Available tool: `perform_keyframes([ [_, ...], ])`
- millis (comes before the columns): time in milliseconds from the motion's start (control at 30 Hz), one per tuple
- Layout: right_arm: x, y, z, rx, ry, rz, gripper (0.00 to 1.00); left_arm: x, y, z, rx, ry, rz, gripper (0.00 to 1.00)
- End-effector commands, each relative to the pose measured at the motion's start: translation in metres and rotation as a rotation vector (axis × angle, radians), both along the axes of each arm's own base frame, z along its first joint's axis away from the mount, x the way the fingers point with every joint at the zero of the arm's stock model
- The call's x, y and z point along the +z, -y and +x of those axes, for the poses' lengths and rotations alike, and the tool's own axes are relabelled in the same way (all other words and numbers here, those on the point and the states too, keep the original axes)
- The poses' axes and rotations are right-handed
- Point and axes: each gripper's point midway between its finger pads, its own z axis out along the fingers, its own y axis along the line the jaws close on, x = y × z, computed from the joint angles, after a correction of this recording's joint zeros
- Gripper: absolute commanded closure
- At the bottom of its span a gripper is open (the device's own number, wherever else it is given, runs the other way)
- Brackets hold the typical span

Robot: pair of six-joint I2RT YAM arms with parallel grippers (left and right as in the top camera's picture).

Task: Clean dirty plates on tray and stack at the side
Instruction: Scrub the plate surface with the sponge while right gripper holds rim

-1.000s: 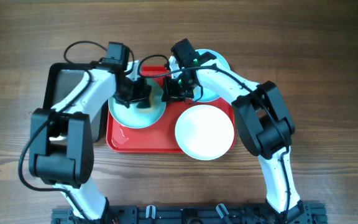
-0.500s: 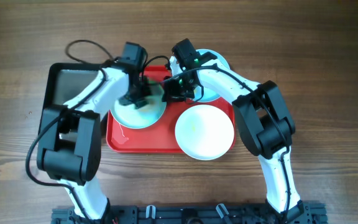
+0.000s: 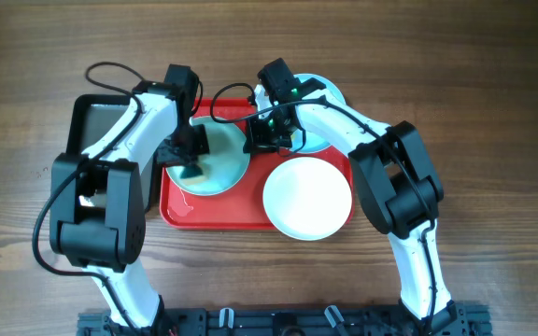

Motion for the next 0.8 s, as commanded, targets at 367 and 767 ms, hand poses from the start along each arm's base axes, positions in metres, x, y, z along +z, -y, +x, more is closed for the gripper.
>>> perform_keyframes([
  [367,-0.008,-0.002,-0.004,0.017,-0.013,0.0,0.96,0.009,0.077,0.048,-0.294,0.244,-0.34,0.96],
  [767,-0.008,-0.002,-0.004,0.018,-0.014,-0.001,0.96,-0.003,-0.036,0.082,0.069,0.335,0.243,0.96],
])
